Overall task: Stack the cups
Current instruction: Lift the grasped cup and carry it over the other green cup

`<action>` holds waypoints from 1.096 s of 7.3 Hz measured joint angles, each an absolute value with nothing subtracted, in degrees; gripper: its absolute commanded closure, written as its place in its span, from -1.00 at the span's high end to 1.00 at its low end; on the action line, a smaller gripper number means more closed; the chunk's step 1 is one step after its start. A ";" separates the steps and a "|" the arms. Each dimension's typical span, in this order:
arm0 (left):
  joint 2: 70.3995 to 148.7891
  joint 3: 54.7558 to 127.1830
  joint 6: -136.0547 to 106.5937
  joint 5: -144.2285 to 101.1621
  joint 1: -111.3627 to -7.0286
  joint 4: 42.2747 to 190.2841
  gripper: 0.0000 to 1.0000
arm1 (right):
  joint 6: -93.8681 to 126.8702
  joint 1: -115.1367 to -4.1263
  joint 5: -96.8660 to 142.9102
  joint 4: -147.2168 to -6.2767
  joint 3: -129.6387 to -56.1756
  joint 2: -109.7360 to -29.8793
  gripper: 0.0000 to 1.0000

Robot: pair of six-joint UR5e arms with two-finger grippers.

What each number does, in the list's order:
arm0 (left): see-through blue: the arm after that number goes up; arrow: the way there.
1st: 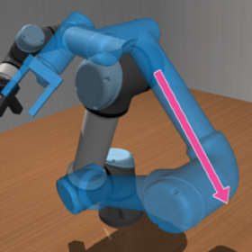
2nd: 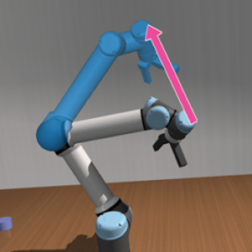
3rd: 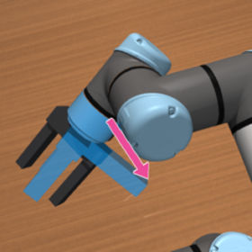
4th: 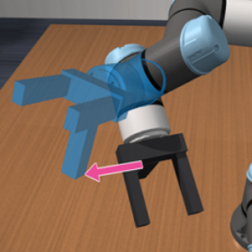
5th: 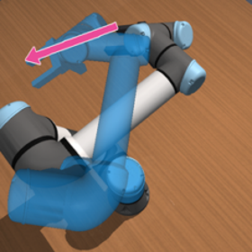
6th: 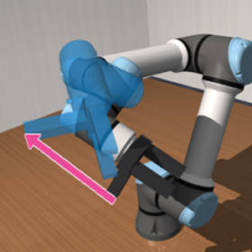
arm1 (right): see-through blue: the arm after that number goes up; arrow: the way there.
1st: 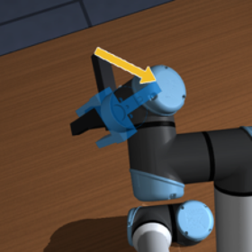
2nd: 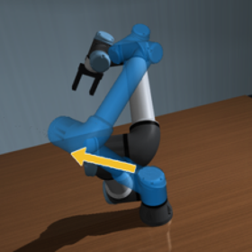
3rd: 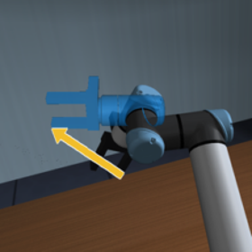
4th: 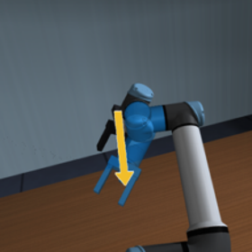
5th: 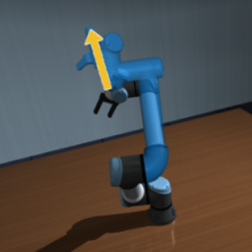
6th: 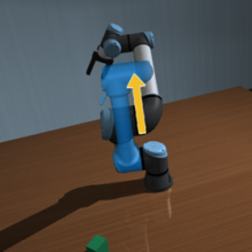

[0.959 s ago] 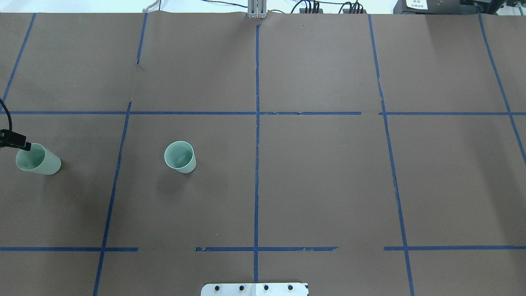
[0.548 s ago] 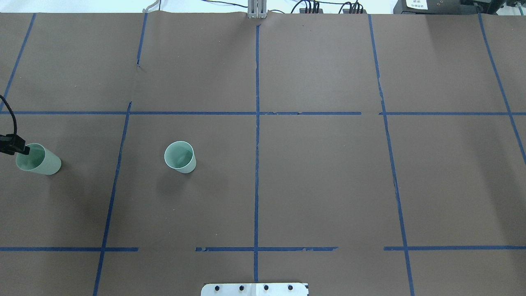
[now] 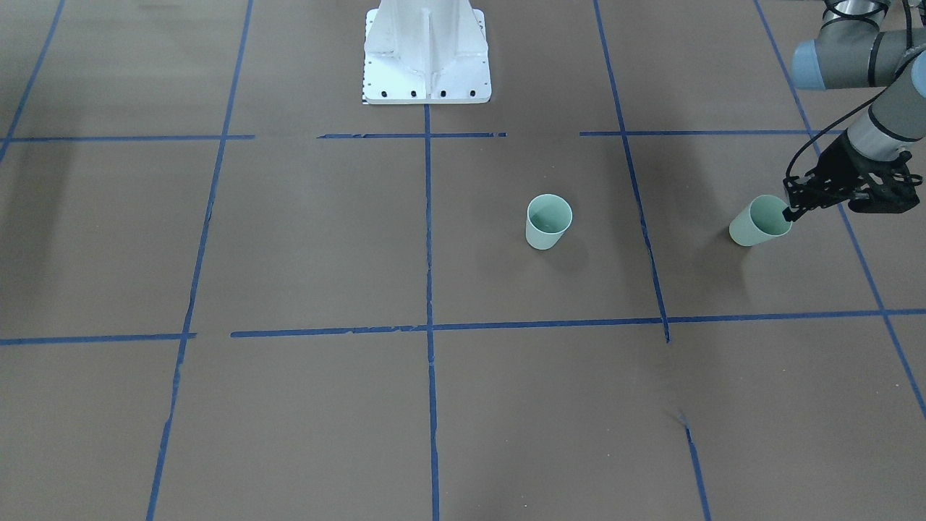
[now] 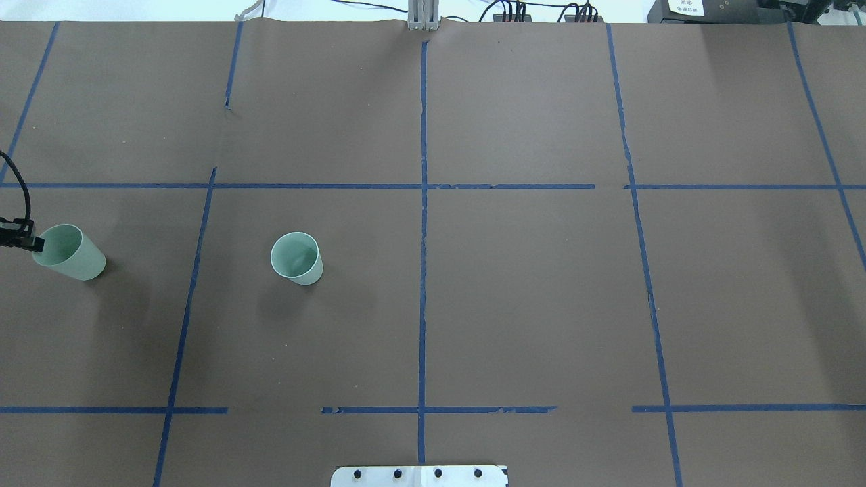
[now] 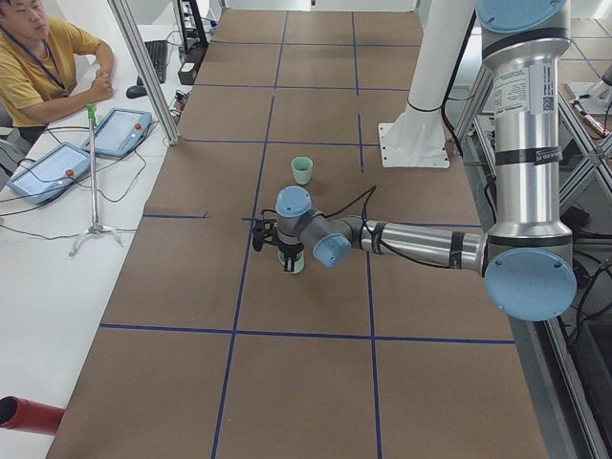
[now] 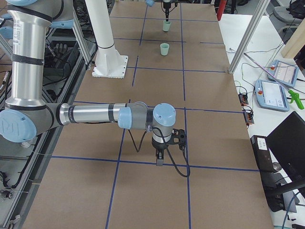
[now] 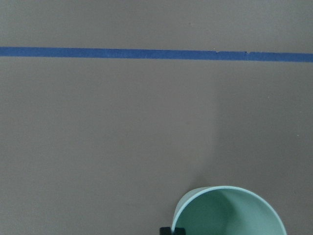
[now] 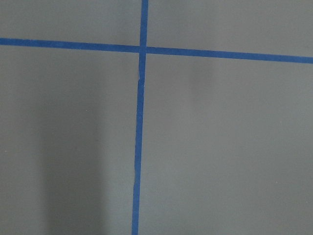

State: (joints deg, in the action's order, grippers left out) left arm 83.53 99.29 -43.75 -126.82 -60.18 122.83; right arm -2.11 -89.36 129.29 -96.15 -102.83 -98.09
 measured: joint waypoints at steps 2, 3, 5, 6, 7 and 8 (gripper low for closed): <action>84.18 103.32 -43.72 -126.69 -60.74 119.74 -1.00 | -2.11 -89.35 129.29 -96.15 -102.83 -98.09 1.00; 85.98 106.73 -43.90 -126.41 -61.56 114.94 -1.00 | -2.11 -89.33 129.29 -96.15 -102.83 -98.09 1.00; 92.99 113.38 -47.38 -124.35 -63.50 103.79 -1.00 | -2.11 -89.35 129.29 -96.15 -102.83 -98.09 1.00; 97.00 115.74 -51.28 -122.10 -62.70 98.82 -1.00 | -2.11 -89.37 129.29 -96.15 -102.83 -98.09 1.00; 100.91 117.30 -56.03 -120.01 -60.03 94.77 -1.00 | -2.11 -89.36 129.29 -96.15 -102.83 -98.09 1.00; 104.89 118.05 -60.90 -117.79 -56.20 91.39 -1.00 | -2.11 -89.34 129.29 -96.15 -102.83 -98.09 1.00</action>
State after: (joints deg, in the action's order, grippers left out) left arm 104.89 118.05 -60.90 -117.79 -56.20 91.39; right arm -2.11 -89.34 129.29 -96.15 -102.83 -98.09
